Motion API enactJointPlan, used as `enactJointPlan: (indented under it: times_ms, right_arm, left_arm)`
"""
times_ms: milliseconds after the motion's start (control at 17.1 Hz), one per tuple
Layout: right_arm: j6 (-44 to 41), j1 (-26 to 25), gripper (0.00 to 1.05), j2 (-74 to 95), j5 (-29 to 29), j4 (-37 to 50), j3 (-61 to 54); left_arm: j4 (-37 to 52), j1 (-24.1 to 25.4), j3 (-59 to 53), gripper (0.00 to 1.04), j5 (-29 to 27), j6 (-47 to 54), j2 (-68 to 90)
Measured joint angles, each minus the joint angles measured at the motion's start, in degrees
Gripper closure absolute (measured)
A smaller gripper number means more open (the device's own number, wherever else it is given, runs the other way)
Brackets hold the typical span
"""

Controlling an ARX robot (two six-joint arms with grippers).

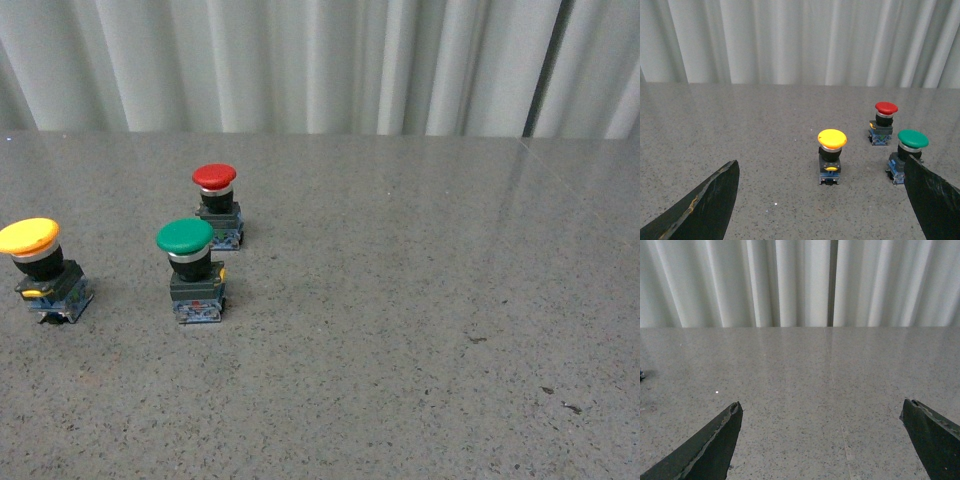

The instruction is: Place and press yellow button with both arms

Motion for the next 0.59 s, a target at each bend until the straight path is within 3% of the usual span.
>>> enactJointPlan:
  times_ms: [586]
  right_arm:
    - [0.0, 0.0, 0.07, 0.0, 0.0, 0.0, 0.0]
  left_arm:
    - [0.0, 0.0, 0.0, 0.07, 0.0, 0.0, 0.0]
